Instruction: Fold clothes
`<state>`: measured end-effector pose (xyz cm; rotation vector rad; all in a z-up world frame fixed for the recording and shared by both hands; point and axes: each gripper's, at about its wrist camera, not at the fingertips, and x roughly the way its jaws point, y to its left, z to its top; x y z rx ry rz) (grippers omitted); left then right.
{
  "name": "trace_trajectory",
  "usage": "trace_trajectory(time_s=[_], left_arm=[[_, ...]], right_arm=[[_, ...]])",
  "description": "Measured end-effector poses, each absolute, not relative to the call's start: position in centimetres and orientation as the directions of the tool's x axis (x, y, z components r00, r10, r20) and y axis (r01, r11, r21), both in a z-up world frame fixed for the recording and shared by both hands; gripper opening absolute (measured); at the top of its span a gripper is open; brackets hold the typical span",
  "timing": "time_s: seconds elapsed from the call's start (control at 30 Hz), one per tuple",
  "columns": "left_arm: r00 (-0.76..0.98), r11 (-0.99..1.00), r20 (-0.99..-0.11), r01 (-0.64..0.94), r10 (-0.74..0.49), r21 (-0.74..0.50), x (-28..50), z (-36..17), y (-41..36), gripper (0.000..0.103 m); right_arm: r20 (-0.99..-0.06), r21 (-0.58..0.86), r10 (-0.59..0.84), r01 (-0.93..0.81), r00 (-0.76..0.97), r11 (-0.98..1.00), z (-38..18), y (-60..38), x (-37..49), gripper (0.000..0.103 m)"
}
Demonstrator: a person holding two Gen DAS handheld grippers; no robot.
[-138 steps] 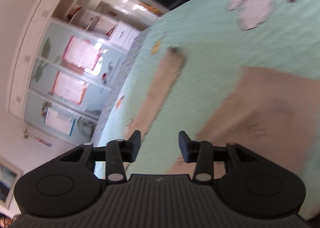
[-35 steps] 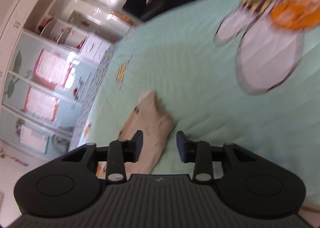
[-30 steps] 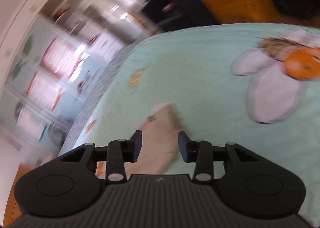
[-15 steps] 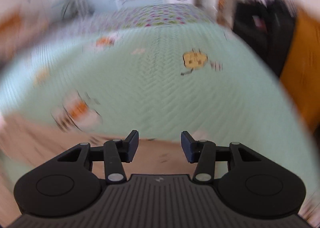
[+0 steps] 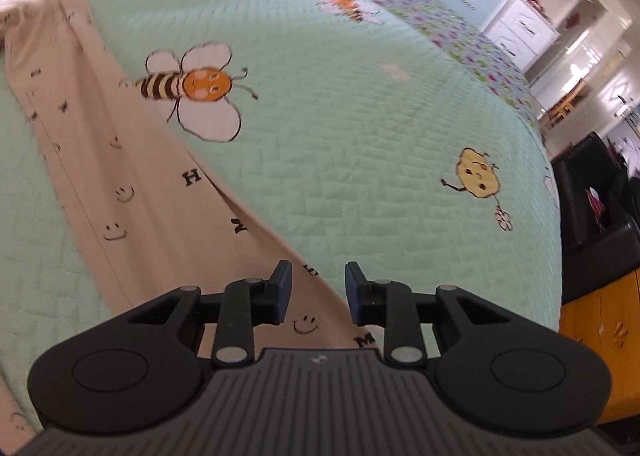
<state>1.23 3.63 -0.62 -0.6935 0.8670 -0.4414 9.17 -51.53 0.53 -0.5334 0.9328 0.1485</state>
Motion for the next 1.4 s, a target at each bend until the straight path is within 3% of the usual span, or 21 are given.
trace_trajectory(time_s=[0.13, 0.2, 0.37, 0.53, 0.63, 0.73, 0.77, 0.8, 0.83, 0.93, 1.07, 1.17, 1.2, 1.3, 1.4], left_arm=[[0.581, 0.715, -0.554, 0.07, -0.596, -0.695, 1.1, -0.8, 3.7, 0.066], [0.581, 0.722, -0.561, 0.068, -0.59, -0.689, 1.1, -0.8, 3.7, 0.067], [0.58, 0.729, -0.569, 0.063, -0.583, -0.682, 1.1, -0.9, 3.7, 0.068], [0.575, 0.723, -0.57, 0.055, -0.587, -0.689, 1.0, -1.2, 3.7, 0.068], [0.586, 0.725, -0.565, 0.054, -0.58, -0.687, 0.9, -0.9, 4.4, 0.068], [0.601, 0.726, -0.562, 0.043, -0.568, -0.687, 0.9, -0.6, 5.3, 0.069], [0.605, 0.725, -0.561, 0.04, -0.565, -0.688, 0.9, -0.6, 5.5, 0.069], [0.607, 0.724, -0.559, 0.039, -0.565, -0.689, 0.8, -0.5, 5.7, 0.069], [0.609, 0.723, -0.558, 0.038, -0.564, -0.689, 0.7, -0.4, 5.9, 0.069], [0.615, 0.721, -0.554, 0.036, -0.562, -0.692, 0.4, -0.1, 6.3, 0.07], [0.623, 0.718, -0.547, 0.034, -0.56, -0.696, 0.2, 0.0, 6.7, 0.071], [0.623, 0.703, -0.537, 0.029, -0.569, -0.711, 0.0, -0.1, 6.7, 0.071], [0.621, 0.697, -0.532, 0.031, -0.575, -0.716, -0.1, -0.2, 6.6, 0.071], [0.614, 0.687, -0.525, 0.04, -0.59, -0.726, -0.7, -0.1, 6.4, 0.072], [0.617, 0.685, -0.517, 0.05, -0.594, -0.727, -1.4, 0.5, 6.7, 0.072]], right_arm=[[-0.829, -0.37, -0.087, -0.426, 0.552, 0.825, -0.4, -51.0, 10.0, 0.022], [-0.854, -0.329, -0.055, -0.456, 0.517, 0.827, -0.6, -51.2, 10.5, 0.003], [-0.84, -0.322, -0.043, -0.434, 0.54, 0.841, 0.2, -52.1, 11.4, 0.001], [-0.751, -0.371, -0.122, -0.261, 0.649, 0.891, 1.1, -53.7, 13.3, 0.001], [-0.792, -0.356, -0.134, -0.273, 0.595, 0.894, -0.4, -52.8, 12.8, 0.006], [-0.746, -0.367, -0.19, -0.156, 0.638, 0.917, -0.1, -52.8, 11.9, 0.036], [-0.73, -0.322, -0.186, -0.091, 0.657, 0.942, 0.5, -53.3, 11.6, 0.054], [-0.714, -0.263, -0.177, -0.026, 0.678, 0.964, 1.2, -53.9, 11.2, 0.065], [-0.696, -0.2, -0.169, 0.038, 0.698, 0.979, 1.9, -54.6, 10.9, 0.066], [-0.664, -0.002, -0.104, 0.137, 0.741, 0.991, 3.0, -55.1, 9.2, 0.067], [-0.68, 0.123, 0.013, 0.097, 0.733, 0.988, 2.1, -51.4, 6.2, 0.066], [-0.63, 0.559, 0.267, 0.186, 0.729, 0.808, -0.2, -50.0, 3.5, 0.065], [-0.606, 0.622, 0.299, 0.206, 0.737, 0.755, -0.9, -49.5, 3.1, 0.061], [-0.556, 0.72, 0.326, 0.248, 0.765, 0.648, -2.8, -47.6, 2.5, 0.05], [-0.502, 0.803, 0.345, 0.28, 0.793, 0.525, -4.6, -45.6, 1.9, 0.049]])
